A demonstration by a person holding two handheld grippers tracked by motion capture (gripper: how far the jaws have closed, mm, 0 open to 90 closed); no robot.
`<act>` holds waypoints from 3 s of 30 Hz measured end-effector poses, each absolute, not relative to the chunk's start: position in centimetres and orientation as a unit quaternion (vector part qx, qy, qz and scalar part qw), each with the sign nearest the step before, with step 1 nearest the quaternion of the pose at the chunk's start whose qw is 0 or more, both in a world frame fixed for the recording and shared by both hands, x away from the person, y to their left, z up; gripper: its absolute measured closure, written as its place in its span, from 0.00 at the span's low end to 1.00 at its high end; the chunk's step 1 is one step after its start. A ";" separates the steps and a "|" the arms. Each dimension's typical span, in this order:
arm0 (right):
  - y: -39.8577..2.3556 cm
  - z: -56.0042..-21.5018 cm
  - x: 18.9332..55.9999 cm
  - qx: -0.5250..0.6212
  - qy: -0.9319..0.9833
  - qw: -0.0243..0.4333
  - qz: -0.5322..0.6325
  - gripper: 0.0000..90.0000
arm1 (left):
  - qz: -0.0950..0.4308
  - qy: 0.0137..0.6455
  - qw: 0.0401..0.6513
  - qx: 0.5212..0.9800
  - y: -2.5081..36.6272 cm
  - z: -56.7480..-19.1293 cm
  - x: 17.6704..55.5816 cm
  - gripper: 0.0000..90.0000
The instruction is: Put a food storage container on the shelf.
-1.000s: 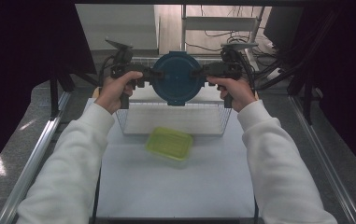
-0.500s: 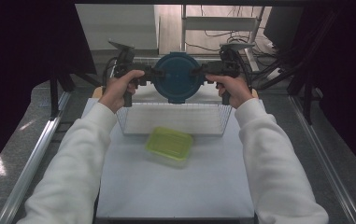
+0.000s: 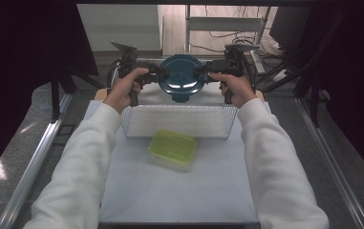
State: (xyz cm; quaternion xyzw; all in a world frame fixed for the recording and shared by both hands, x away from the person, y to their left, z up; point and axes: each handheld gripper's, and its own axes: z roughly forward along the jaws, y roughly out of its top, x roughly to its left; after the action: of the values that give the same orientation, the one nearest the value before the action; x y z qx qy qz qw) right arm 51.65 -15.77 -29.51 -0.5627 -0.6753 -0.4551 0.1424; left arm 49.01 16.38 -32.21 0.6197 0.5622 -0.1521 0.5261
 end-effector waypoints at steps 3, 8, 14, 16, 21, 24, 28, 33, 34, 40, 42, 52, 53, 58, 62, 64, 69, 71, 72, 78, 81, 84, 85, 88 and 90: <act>-15.8 -29.8 52.0 -0.572 -0.667 0.149 -0.454 0.42 | -0.156 0.566 0.528 0.614 16.4 -32.4 49.2 0.46; -15.8 -30.4 52.3 -0.582 -0.659 0.157 -0.450 0.40 | -0.166 0.570 0.522 0.612 16.4 -32.9 49.6 0.43; -15.8 -31.0 52.7 -0.588 -0.649 0.164 -0.454 0.40 | -0.173 0.572 0.526 0.605 16.5 -33.4 49.9 0.42; -15.8 -31.0 52.7 -0.589 -0.648 0.164 -0.454 0.40 | -0.172 0.572 0.527 0.605 16.5 -33.4 50.0 0.42; -15.8 -31.0 52.7 -0.590 -0.647 0.163 -0.455 0.40 | -0.169 0.574 0.528 0.603 16.4 -33.4 50.0 0.42; -15.9 -31.1 52.7 -0.588 -0.646 0.160 -0.459 0.39 | -0.164 0.575 0.530 0.601 16.3 -33.4 50.0 0.42; -15.5 -31.0 52.5 -0.584 -0.647 0.134 -0.472 0.32 | -0.125 0.576 0.536 0.604 15.8 -33.2 49.7 0.36; -14.7 -30.1 51.3 -0.569 -0.660 0.068 -0.486 0.14 | -0.094 0.567 0.549 0.607 15.6 -32.5 49.1 0.21; -14.6 -29.8 51.0 -0.567 -0.663 0.050 -0.487 0.12 | -0.093 0.564 0.550 0.609 15.7 -32.4 49.0 0.21; -15.5 -28.5 49.1 -0.543 -0.680 -0.003 -0.492 0.08 | -0.020 0.540 0.530 0.653 16.1 -31.2 46.9 0.17; -15.7 -28.3 48.7 -0.536 -0.683 -0.009 -0.496 0.09 | -0.009 0.533 0.527 0.662 16.2 -31.1 46.5 0.17; -18.4 -29.5 45.0 -0.483 -0.725 -0.046 -0.489 0.19 | -0.003 0.505 0.528 0.683 16.9 -31.5 41.9 0.22; -18.6 -29.7 44.6 -0.480 -0.728 -0.047 -0.487 0.20 | -0.005 0.502 0.531 0.683 16.9 -31.6 41.4 0.23; -19.2 -30.5 42.6 -0.460 -0.748 -0.057 -0.476 0.23 | -0.010 0.487 0.531 0.693 17.2 -32.7 39.1 0.27; -19.6 -31.7 41.0 -0.448 -0.763 -0.052 -0.464 0.26 | -0.017 0.484 0.516 0.706 17.4 -34.3 37.3 0.28; -19.7 -32.0 40.7 -0.446 -0.765 -0.050 -0.461 0.27 | -0.017 0.483 0.513 0.709 17.5 -34.7 37.0 0.29; -20.3 -33.6 39.6 -0.441 -0.773 -0.030 -0.455 0.29 | -0.018 0.484 0.490 0.725 17.8 -36.9 35.4 0.30; -20.7 -34.6 38.7 -0.440 -0.776 -0.026 -0.451 0.29 | -0.017 0.481 0.481 0.733 17.9 -37.7 34.7 0.30; -20.7 -34.6 38.7 -0.440 -0.776 -0.026 -0.451 0.29 | -0.013 0.480 0.475 0.738 17.9 -38.1 34.4 0.30; -21.4 -37.0 36.6 -0.439 -0.781 -0.018 -0.444 0.29 | -0.015 0.477 0.459 0.749 18.3 -40.6 32.2 0.30; -21.5 -37.7 36.0 -0.436 -0.784 -0.014 -0.441 0.29 | -0.014 0.479 0.452 0.752 18.3 -41.3 31.6 0.30; -21.6 -38.7 35.2 -0.436 -0.790 -0.018 -0.430 0.29 | -0.010 0.479 0.439 0.760 18.3 -42.4 30.7 0.30; -21.6 -39.0 35.0 -0.435 -0.792 -0.019 -0.427 0.29 | -0.009 0.479 0.436 0.762 18.3 -42.7 30.5 0.30; -21.6 -39.8 34.5 -0.436 -0.796 -0.017 -0.419 0.29 | -0.005 0.480 0.425 0.768 18.1 -43.6 29.9 0.30; -21.6 -40.4 34.2 -0.433 -0.800 -0.018 -0.415 0.29 | -0.007 0.480 0.422 0.769 18.0 -44.1 29.6 0.30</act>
State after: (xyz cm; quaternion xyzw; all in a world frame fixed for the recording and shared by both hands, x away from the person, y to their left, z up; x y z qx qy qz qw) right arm 34.22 -21.59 -40.37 -0.4333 -0.7997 -0.4152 -0.0178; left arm 29.64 17.97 -44.09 0.7691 0.4800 -0.0073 0.4219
